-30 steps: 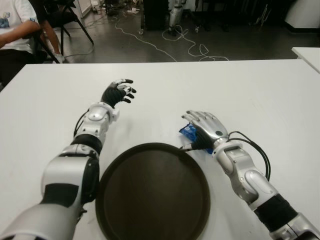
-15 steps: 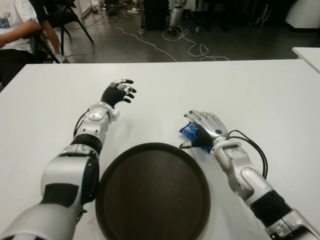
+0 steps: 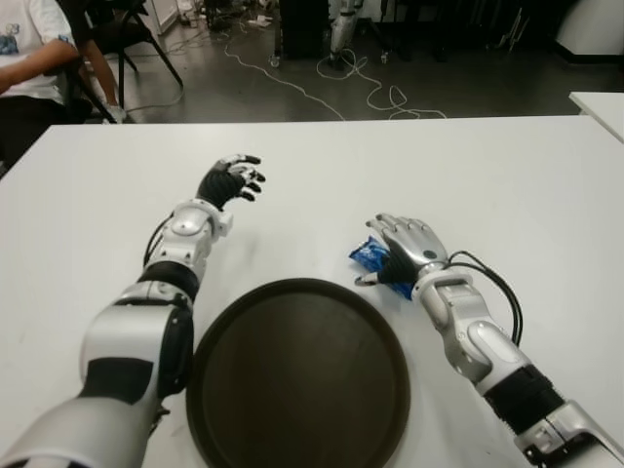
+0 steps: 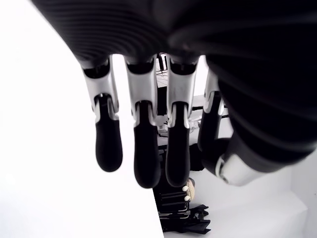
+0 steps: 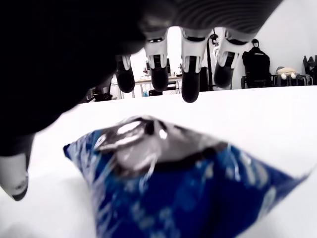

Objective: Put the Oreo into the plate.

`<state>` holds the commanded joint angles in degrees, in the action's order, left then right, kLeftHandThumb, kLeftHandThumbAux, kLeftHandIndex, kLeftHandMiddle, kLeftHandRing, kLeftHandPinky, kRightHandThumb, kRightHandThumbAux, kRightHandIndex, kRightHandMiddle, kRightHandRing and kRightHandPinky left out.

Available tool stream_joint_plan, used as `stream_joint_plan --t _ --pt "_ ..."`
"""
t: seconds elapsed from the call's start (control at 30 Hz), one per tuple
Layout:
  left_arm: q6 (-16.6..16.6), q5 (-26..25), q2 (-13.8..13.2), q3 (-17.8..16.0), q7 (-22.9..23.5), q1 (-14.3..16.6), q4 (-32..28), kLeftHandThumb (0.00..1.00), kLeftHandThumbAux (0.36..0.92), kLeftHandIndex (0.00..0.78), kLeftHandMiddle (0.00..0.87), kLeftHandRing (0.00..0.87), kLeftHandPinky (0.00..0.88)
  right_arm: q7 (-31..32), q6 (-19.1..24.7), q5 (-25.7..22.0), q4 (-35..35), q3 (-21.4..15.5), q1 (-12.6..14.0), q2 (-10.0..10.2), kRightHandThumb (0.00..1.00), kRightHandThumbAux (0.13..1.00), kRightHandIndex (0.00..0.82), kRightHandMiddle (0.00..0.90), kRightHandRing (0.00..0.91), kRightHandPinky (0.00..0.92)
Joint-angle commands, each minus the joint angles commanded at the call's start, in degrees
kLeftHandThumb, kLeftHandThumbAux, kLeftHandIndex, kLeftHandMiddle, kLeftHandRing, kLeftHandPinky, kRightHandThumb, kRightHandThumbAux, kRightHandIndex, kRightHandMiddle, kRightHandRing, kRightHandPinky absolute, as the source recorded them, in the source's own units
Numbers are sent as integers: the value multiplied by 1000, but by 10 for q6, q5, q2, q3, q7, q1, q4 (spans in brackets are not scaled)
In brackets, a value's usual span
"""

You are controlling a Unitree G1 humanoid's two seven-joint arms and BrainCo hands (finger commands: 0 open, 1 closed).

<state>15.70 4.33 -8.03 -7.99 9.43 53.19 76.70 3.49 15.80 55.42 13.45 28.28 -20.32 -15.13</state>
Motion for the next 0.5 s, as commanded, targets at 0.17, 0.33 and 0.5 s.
stream_joint_plan --t 0.17,0.33,0.5 --pt "0 0 0 2 3 0 0 76 668 315 491 502 476 -2 -3 -4 1 -1 1 0 0 499 56 103 108 94" --pt "-3 -3 1 0 3 1 0 77 661 313 483 493 473 -1 -7 -7 10 2 -1 -1 0 497 56 108 112 101" --pt "-4 -4 2 -1 1 1 0 99 665 303 486 500 503 4 -9 -7 11 5 -1 -2 0 493 48 100 108 105"
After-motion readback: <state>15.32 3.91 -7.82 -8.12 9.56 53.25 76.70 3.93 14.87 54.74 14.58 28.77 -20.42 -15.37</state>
